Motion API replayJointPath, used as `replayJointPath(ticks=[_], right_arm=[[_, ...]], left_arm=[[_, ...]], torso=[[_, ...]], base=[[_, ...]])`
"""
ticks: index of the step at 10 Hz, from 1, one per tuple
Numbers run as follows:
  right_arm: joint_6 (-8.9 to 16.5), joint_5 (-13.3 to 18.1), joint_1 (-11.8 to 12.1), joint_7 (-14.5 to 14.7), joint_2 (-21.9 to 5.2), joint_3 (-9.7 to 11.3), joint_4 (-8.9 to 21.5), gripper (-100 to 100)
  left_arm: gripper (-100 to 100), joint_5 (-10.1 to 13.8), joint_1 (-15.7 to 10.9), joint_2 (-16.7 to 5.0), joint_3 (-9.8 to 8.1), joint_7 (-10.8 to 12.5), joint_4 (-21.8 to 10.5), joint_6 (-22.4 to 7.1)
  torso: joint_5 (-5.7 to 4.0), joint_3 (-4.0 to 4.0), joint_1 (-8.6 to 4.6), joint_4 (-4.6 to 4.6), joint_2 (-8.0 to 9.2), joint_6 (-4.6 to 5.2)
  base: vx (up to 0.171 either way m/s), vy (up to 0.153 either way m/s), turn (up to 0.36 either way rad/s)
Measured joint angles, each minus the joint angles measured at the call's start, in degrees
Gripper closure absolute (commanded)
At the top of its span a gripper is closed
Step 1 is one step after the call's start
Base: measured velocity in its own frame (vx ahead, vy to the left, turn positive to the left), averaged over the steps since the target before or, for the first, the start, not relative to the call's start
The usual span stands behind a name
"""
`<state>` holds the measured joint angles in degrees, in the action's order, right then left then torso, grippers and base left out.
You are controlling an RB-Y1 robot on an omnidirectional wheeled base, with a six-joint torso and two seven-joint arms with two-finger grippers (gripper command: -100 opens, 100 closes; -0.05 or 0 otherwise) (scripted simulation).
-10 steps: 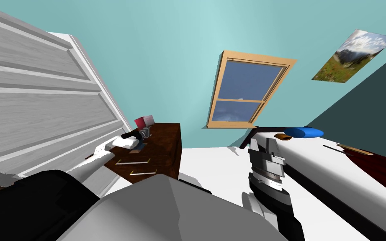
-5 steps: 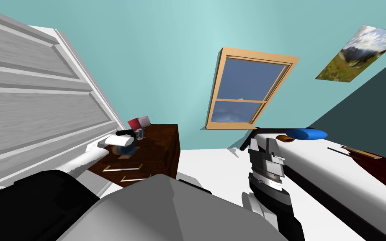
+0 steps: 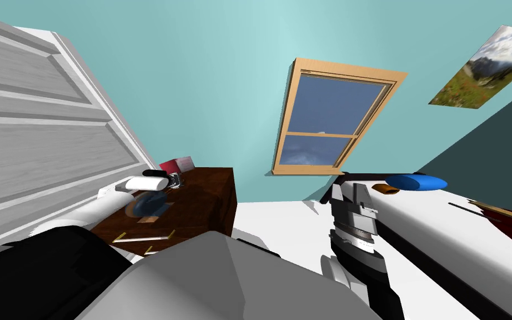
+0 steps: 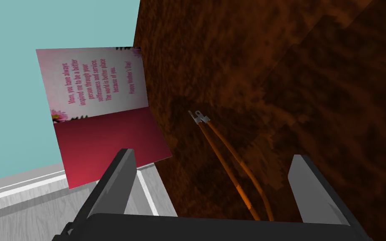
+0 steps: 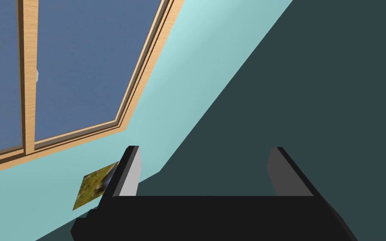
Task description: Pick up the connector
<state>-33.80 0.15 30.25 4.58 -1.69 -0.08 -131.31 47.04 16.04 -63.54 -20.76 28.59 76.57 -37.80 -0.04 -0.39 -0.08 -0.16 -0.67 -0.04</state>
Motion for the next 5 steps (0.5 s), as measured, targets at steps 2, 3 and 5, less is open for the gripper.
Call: replayJointPath(ticks=[2, 3, 5], right_arm=[[0.0, 0.0, -0.01, 0.0, 0.0, 0.0, 0.0, 0], [0.0, 0.0, -0.01, 0.0, 0.0, 0.0, 0.0, 0], [0.0, 0.0, -0.01, 0.0, 0.0, 0.0, 0.0, 0]], left_arm=[[-100, 1.4, 0.55, -1.06, -0.5, 3.1, -1.93, -3.22], [-100, 3.35, 1.03, -1.72, -0.74, 3.03, -4.04, -3.57], [-100, 6.1, 0.98, -3.26, -0.67, 4.04, -7.76, -5.19]], torso=[[0.03, 0.08, 0.05, 0.03, 0.16, 0.01], [0.03, 0.17, 0.11, 0.06, 0.33, 0.0], [0.05, 0.17, 0.17, 0.06, 0.32, 0.01]], base=[[0.133, -0.016, 0.02], [0.133, 0.004, 0.032], [0.14, 0.008, 0.028]])
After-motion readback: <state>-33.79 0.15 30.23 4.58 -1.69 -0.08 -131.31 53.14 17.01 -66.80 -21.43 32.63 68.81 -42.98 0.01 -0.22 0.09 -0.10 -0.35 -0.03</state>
